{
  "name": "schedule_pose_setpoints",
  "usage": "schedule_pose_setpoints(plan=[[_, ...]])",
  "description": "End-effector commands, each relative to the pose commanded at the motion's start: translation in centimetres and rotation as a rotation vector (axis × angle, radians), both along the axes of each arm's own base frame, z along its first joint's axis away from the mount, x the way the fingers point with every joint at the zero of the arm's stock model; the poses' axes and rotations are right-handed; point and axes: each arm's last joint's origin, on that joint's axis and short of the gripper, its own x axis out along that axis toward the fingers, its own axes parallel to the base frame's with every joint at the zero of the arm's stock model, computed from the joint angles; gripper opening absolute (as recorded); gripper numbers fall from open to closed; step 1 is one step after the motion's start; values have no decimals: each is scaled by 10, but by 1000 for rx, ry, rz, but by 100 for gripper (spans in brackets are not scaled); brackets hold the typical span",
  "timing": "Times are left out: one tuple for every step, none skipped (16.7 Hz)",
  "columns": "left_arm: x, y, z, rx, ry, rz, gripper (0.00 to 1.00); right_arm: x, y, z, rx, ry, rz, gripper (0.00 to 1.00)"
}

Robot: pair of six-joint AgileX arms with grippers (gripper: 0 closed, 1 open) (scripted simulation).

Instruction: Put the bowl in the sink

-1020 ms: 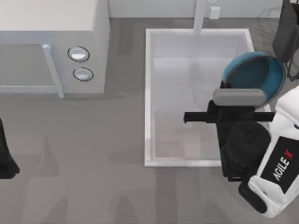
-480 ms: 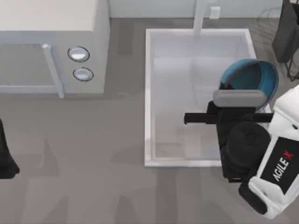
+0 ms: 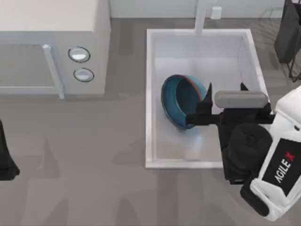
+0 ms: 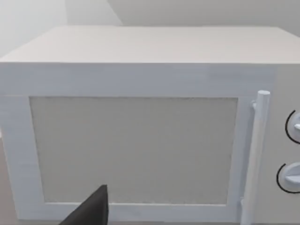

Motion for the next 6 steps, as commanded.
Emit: schedule_pose_setpoints(plan=[[0, 0, 0, 0, 0, 0, 100, 0, 0, 0, 0, 0, 0, 100], [0, 0, 0, 0, 0, 0, 100, 0, 0, 0, 0, 0, 0, 100], [0, 0, 0, 0, 0, 0, 100, 0, 0, 0, 0, 0, 0, 100], [0, 0, 0, 0, 0, 0, 100, 0, 0, 0, 0, 0, 0, 100], [0, 0, 0, 0, 0, 0, 100, 0, 0, 0, 0, 0, 0, 100], [0, 0, 0, 0, 0, 0, 100, 0, 0, 0, 0, 0, 0, 100]])
